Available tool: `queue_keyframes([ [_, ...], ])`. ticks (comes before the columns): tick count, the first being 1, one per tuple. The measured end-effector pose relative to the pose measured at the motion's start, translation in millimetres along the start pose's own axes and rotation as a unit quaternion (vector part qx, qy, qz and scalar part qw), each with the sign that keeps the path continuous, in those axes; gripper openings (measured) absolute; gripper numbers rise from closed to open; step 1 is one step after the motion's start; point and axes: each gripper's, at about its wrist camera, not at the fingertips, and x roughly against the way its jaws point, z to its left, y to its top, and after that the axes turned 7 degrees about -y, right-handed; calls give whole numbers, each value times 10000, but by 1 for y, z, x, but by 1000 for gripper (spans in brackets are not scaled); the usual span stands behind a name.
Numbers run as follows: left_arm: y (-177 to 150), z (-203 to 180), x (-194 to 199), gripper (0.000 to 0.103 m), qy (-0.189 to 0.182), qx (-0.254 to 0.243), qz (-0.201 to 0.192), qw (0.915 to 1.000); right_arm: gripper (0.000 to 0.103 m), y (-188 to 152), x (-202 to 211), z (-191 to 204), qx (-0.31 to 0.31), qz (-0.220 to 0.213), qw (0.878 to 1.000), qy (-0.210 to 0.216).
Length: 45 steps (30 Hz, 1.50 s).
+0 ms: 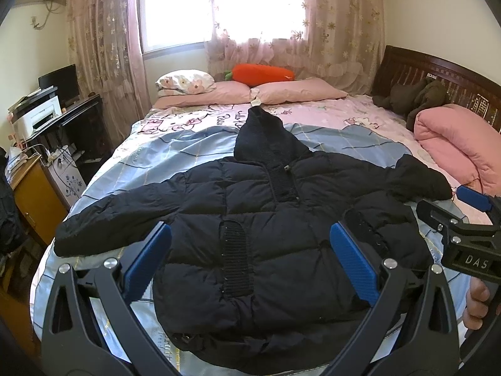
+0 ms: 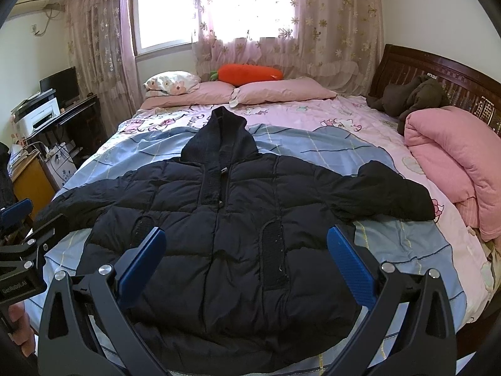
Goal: Fold large clothes
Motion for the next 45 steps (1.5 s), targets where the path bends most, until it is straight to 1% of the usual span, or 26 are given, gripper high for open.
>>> queue_keyframes([
  [3, 0, 0, 0, 101, 4, 13, 1, 10000, 102, 0, 1, 2, 34, 6, 10000, -20],
  [9, -1, 3, 0, 101, -122, 171, 19, 9998, 102, -1, 1, 3, 52, 4, 10000, -30],
  [17, -1, 5, -1, 101, -167, 172, 63, 9997, 102, 0, 0, 5, 76, 50, 10000, -16],
  [28, -2, 0, -2, 101, -92, 37, 69, 9999, 102, 0, -1, 5, 76, 69, 9999, -18],
  [45, -5, 3, -7, 101, -120, 172, 162, 9996, 102, -2, -1, 5, 79, 77, 9999, -9],
])
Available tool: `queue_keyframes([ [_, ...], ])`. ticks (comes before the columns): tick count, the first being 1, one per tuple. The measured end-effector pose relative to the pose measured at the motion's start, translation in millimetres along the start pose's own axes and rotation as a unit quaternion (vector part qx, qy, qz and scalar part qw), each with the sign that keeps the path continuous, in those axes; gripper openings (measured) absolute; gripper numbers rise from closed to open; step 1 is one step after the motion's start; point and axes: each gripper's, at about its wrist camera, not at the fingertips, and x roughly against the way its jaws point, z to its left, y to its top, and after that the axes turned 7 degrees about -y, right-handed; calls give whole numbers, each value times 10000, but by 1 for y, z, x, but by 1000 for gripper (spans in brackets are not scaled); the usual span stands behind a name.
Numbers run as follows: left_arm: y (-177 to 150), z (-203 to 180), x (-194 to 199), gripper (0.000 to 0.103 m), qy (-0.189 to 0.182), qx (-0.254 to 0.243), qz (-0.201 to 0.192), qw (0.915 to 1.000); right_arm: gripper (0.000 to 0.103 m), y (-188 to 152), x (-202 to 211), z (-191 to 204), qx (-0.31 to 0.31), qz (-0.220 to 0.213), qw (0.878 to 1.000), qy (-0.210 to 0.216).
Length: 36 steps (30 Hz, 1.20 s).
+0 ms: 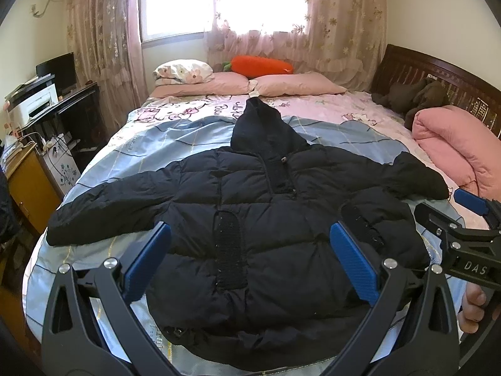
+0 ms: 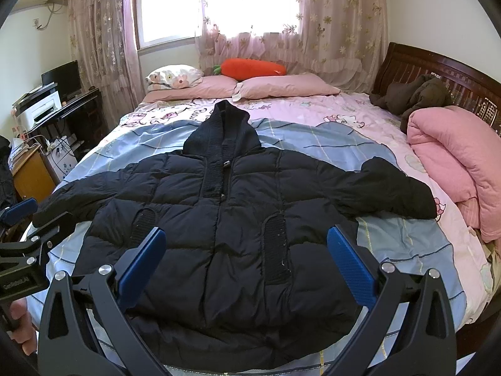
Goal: Fold large clothes
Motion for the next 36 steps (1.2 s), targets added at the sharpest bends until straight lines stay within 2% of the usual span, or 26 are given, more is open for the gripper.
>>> queue_keyframes([
  [6, 1, 2, -1, 101, -74, -16, -51, 10000, 102, -1, -3, 0, -25, -30, 10000, -44],
  [8, 9, 4, -13, 101, -12, -204, -348, 9992, 102, 1, -24, 4, -163, 60, 9988, -454],
  [10, 22, 9, -40, 101, 151, -439, -411, 9981, 102, 8, -65, 14, -68, 744, 9954, -596],
  [12, 47, 26, -91, 101, 309, -517, -80, 9982, 102, 23, -119, 27, 285, 1589, 9863, -350],
  [13, 62, 37, -117, 101, 410, -468, 119, 9980, 102, 32, -146, 31, 387, 1914, 9798, -427],
  [14, 71, 45, -135, 101, 498, -400, 238, 9977, 102, 43, -165, 30, 365, 2029, 9768, -583],
  [16, 91, 65, -173, 101, 517, -102, 544, 9971, 102, 69, -191, 22, -47, 1743, 9817, -769],
  [18, 113, 87, -217, 101, 486, 339, 912, 9941, 102, 90, -208, 15, -357, 1529, 9858, -596],
  [20, 132, 100, -248, 101, 432, 541, 981, 9928, 102, 114, -234, 13, -535, 1429, 9874, -423],
  [23, 163, 115, -298, 101, 388, 588, 883, 9936, 102, 144, -276, 13, -475, 1461, 9880, -165],
  [25, 179, 119, -330, 101, 154, 659, 911, 9935, 102, 170, -314, 17, -338, 1469, 9885, 142],
  [28, 206, 129, -395, 101, -479, 795, 859, 9920, 102, 206, -376, 32, 158, 1438, 9870, 704],
  [29, 213, 130, -415, 101, -568, 776, 820, 9920, 102, 214, -391, 37, 278, 1369, 9872, 763],
  [31, 221, 129, -446, 101, -568, 695, 741, 9932, 102, 228, -428, 46, 402, 1011, 9916, 697],
  [34, 225, 131, -506, 101, -84, 580, 519, 9969, 102, 234, -487, 54, 199, 968, 9949, 201],
  [36, 221, 135, -536, 100, -267, 822, 477, 9951, 102, 237, -516, 60, 81, 975, 9952, 13],
])
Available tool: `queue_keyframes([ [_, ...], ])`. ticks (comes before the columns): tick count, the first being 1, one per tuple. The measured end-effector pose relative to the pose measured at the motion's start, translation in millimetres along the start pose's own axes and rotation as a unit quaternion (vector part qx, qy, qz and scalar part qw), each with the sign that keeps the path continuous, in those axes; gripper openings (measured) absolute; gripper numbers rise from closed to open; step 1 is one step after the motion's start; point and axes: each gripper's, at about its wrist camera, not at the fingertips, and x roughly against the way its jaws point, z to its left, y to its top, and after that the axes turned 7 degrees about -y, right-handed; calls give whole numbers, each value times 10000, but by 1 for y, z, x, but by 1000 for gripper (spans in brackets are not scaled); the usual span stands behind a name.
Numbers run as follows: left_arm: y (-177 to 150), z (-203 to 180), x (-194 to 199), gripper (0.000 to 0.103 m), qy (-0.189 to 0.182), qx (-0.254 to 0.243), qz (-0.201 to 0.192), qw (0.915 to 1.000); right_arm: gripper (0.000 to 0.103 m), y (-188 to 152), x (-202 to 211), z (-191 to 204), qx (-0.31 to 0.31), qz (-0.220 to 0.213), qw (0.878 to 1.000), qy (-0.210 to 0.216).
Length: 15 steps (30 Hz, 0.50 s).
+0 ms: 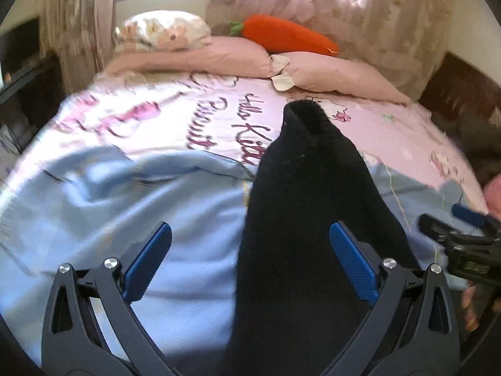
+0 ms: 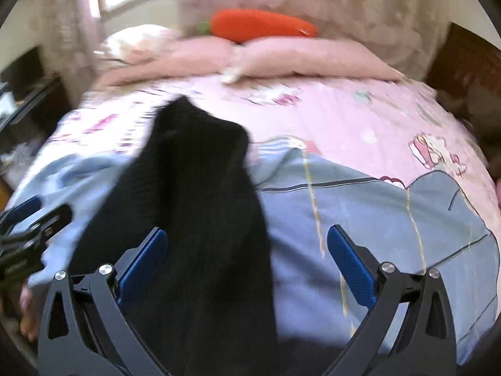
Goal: Fold large clothes
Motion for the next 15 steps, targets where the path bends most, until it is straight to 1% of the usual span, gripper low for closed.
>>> queue_keyframes([
  [2, -1, 3, -31, 98, -84, 102, 31, 9999, 102, 5, -22, 3, -313, -78, 9993, 189],
  [4, -3, 1, -51, 86, -37, 56, 146, 9999, 102, 11, -49, 8, -442, 99, 9990, 62],
  [5, -6, 1, -61, 80, -144, 1, 229, 9996, 100, 10, -61, 10, -499, 207, 9985, 46],
  [6, -9, 1, -67, 76, -276, 7, 284, 9992, 91, 9, -71, 11, -546, 255, 9981, 125],
  [7, -10, 4, -73, 68, -394, 73, 331, 9986, 75, 5, -82, 11, -591, 314, 9975, 211],
  [8, -9, 10, -77, 54, -626, 235, 343, 9972, 66, 2, -91, 13, -550, 381, 9976, 194],
  [9, -9, 16, -76, 45, -838, 417, 278, 9952, 57, -4, -99, 17, -476, 473, 9974, 263],
  [10, -9, 21, -73, 39, -959, 571, 172, 9936, 50, -5, -100, 17, -466, 459, 9974, 312],
  [11, -10, 24, -73, 27, -1047, 639, 118, 9924, 43, -2, -98, 16, -511, 412, 9970, 401],
  [12, -10, 27, -71, 13, -1087, 702, 49, 9916, 31, 1, -93, 14, -530, 354, 9969, 452],
  [13, -10, 27, -70, 10, -1006, 725, -9, 9923, 22, 2, -91, 16, -505, 303, 9973, 435],
  [14, -9, 26, -72, 10, -965, 697, -24, 9929, 20, 2, -87, 18, -447, 239, 9980, 382],
  [15, -9, 23, -71, 10, -847, 621, -45, 9945, 18, 2, -80, 21, -345, 130, 9989, 288],
])
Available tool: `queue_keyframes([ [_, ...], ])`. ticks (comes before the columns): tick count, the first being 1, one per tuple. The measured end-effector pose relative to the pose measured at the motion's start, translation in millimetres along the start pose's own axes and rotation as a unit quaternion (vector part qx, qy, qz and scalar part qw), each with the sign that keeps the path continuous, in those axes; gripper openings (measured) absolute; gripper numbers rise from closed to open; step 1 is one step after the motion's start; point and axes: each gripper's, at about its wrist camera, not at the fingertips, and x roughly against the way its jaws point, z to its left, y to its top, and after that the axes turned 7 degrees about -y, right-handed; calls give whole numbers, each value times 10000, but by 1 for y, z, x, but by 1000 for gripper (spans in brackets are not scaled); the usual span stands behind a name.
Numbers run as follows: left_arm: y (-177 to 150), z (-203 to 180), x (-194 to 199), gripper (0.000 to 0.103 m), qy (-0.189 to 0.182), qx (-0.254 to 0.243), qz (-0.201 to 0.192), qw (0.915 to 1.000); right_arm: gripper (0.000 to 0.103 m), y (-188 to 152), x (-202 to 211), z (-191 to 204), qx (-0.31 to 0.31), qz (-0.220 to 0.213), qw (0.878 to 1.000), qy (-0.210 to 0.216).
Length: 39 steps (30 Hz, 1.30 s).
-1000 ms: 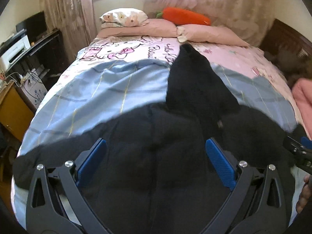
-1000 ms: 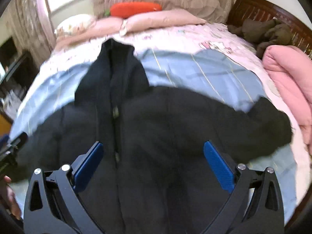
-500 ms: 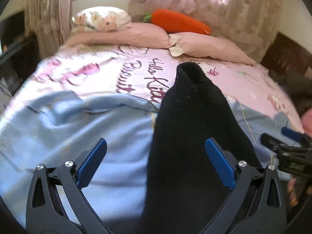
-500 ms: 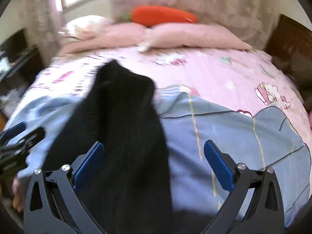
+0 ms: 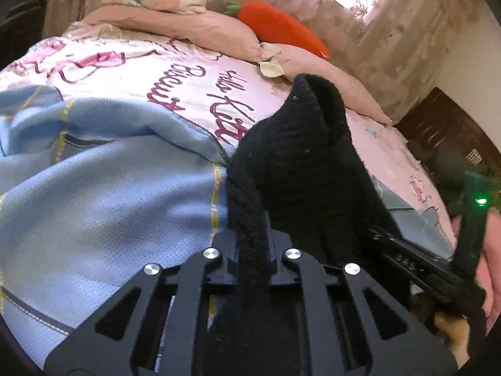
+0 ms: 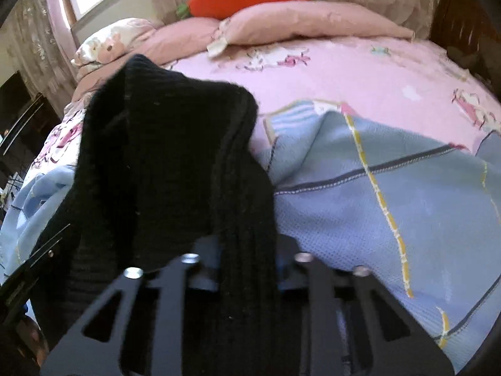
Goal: Fold large clothes
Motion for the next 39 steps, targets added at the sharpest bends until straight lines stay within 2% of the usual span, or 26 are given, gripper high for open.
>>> queue_keyframes([
  [3, -2, -29, 14, 9, 588, -666, -135, 9960, 11, 2, 27, 10, 284, -319, 9989, -177],
  [5, -1, -50, 31, 9, 760, -1147, -217, 9903, 10, 7, 59, 12, 476, -474, 9976, -141],
  [7, 4, -65, 61, 9, 600, -1258, -343, 9896, 10, 11, 91, 10, 609, -663, 9959, -32],
  [9, 6, -74, 93, 9, 396, -1144, -456, 9916, 10, 9, 125, 4, 547, -750, 9956, 143],
  [10, 3, -77, 111, 9, 325, -1088, -507, 9922, 8, 4, 138, 0, 498, -806, 9953, 207],
  [11, -1, -79, 123, 9, 306, -1074, -537, 9923, 1, -3, 161, -7, 388, -924, 9945, 305],
  [14, -25, -92, 169, 9, 228, -1099, -607, 9918, 0, -30, 211, -22, 240, -1070, 9927, 496],
  [16, -48, -99, 190, 9, 60, -969, -454, 9942, 0, -51, 230, -25, 413, -949, 9938, 394],
  [18, -77, -111, 208, 9, 46, -1136, -301, 9931, 0, -70, 239, -24, 614, -734, 9950, 281],
  [20, -103, -120, 216, 9, 222, -1443, -173, 9891, 9, -88, 246, -19, 854, -607, 9945, 81],
  [21, -118, -122, 218, 9, 305, -1554, -84, 9874, 33, -98, 252, -18, 921, -610, 9939, 17],
  [22, -129, -122, 219, 9, 313, -1557, -9, 9873, 72, -103, 257, -16, 978, -640, 9931, -27],
  [24, -152, -116, 220, 9, 255, -1463, 50, 9889, 100, -114, 267, -15, 919, -814, 9924, -95],
  [25, -159, -114, 219, 9, 219, -1448, 66, 9892, 100, -114, 268, -14, 806, -873, 9929, -32],
  [27, -174, -107, 217, 9, 137, -1370, 29, 9905, 100, -110, 262, -14, 536, -653, 9963, 140],
  [30, -184, -91, 216, 9, -87, -1061, -134, 9942, 100, -98, 235, -16, -109, -262, 9992, 271],
  [33, -187, -73, 216, 9, -454, -758, -312, 9956, 100, -87, 193, -13, -607, 151, 9972, 411],
  [36, -194, -65, 217, 9, -717, -602, -444, 9946, 100, -78, 142, -6, -1209, 751, 9860, 874],
  [38, -200, -54, 212, 10, -881, -402, -529, 9939, 99, -69, 120, 1, -1619, 815, 9756, 1240],
  [39, -202, -52, 210, 10, -945, -328, -546, 9935, 92, -64, 116, 7, -1690, 755, 9745, 1268],
])
